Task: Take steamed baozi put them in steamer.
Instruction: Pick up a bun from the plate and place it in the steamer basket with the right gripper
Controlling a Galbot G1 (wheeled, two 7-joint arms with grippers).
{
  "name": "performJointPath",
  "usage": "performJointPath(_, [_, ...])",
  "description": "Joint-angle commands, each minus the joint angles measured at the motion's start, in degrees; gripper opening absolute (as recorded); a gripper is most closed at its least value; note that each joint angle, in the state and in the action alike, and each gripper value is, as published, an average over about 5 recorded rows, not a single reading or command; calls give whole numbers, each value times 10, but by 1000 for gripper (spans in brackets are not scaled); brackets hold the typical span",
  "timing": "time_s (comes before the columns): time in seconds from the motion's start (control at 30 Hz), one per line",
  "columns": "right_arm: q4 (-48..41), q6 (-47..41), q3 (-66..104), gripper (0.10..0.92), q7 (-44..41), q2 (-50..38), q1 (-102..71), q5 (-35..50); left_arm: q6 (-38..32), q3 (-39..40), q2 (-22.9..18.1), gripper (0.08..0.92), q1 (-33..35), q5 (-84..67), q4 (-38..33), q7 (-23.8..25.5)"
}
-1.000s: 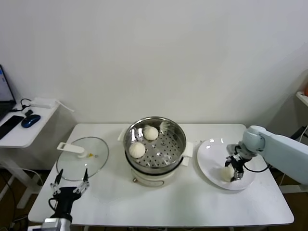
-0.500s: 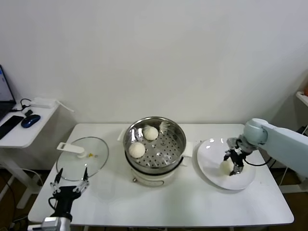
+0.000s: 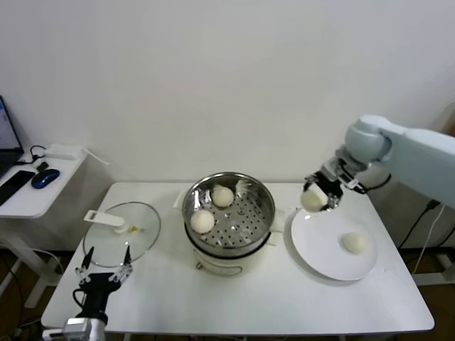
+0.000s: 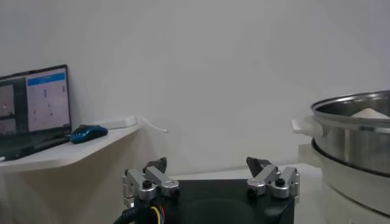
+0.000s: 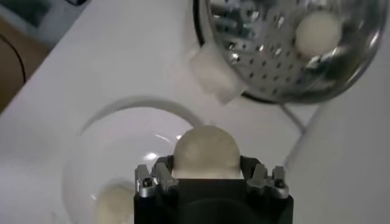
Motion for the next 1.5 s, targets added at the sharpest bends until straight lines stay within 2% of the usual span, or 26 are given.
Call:
performJointPath(0.03, [115, 113, 15, 707, 0, 90, 101, -113, 0, -1, -1, 823, 2, 1, -2, 0])
performJointPath(0.3, [105, 143, 51, 712, 4, 179, 9, -237, -3, -6, 4, 823, 15, -10, -12, 0])
performJointPath(0.57, [76, 175, 57, 712, 6, 252, -60, -309, -3, -7, 15, 823, 14, -24, -16, 3])
performJointPath(0.9, [70, 179, 46, 712, 12, 284, -112, -324, 0, -4, 19, 823, 5, -20, -6, 4])
performJointPath(1.5, [78, 188, 30, 721, 16, 262, -138, -336, -1, -4, 10, 823, 7, -21, -7, 5])
